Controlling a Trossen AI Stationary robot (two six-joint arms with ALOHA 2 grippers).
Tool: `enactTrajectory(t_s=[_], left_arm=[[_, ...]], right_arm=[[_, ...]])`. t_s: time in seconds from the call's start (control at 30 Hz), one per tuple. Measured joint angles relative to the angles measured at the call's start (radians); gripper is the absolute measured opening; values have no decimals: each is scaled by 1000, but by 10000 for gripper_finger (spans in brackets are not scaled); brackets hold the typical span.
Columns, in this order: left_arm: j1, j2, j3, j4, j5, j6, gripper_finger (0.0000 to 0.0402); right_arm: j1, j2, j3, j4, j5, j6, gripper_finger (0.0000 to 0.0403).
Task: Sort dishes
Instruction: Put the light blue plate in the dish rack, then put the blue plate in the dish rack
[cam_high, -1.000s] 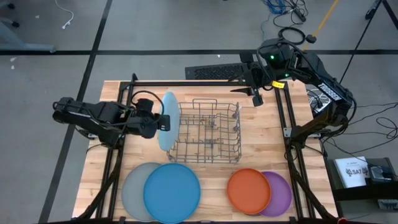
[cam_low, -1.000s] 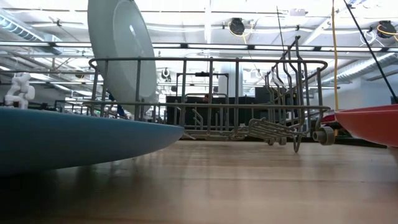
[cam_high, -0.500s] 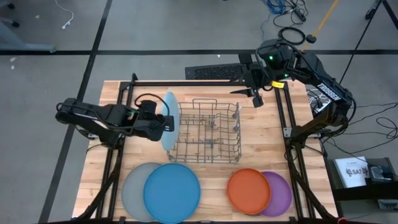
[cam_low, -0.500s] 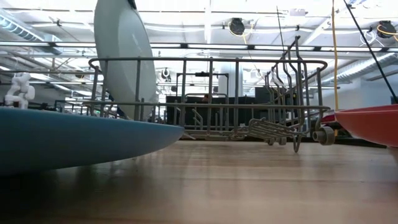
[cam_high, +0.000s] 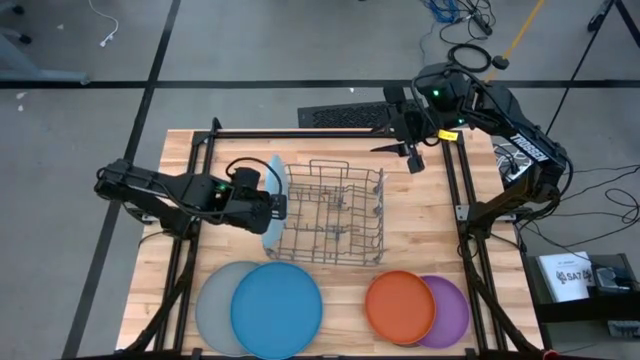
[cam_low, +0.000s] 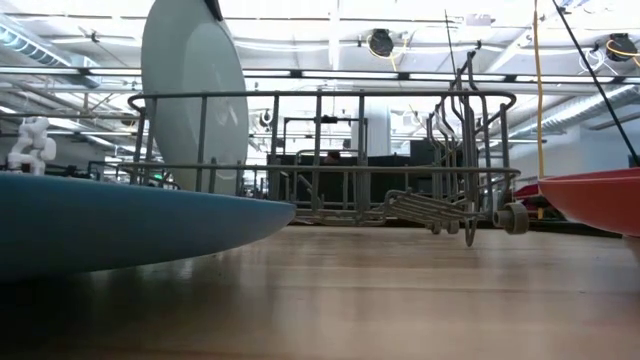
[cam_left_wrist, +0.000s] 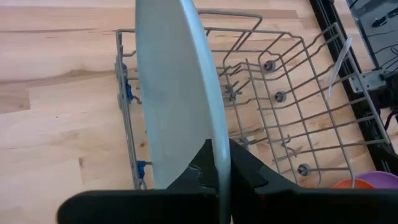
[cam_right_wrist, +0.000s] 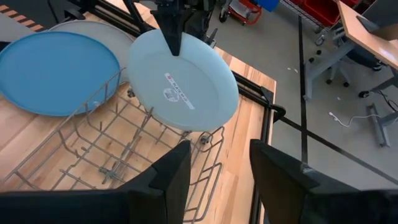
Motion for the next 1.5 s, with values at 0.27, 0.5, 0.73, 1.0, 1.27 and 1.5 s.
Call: enactTrajectory(t_s=[0.27, 0.5, 0.73, 1.0, 1.27, 1.5], left_arm=[[-1, -2, -9, -28, 62, 35, 67], [-28, -49, -7, -13, 22, 54, 87], [-47, -85, -7, -15, -46, 72, 89], [-47, -108, -6, -21, -59, 72, 144], [-47, -158, -4, -26, -109, 79, 188], [-51, -199, -4, -42, -143, 100, 190]], right_arm=[[1, 0, 0, -6, -1, 0, 157], [1, 0, 0, -8, -1, 0, 157], [1, 0, 0, -8, -1, 1, 157], [1, 0, 0, -9, -1, 8, 157], [1, 0, 0, -18, -1, 7, 157], [1, 0, 0, -22, -1, 8, 157]])
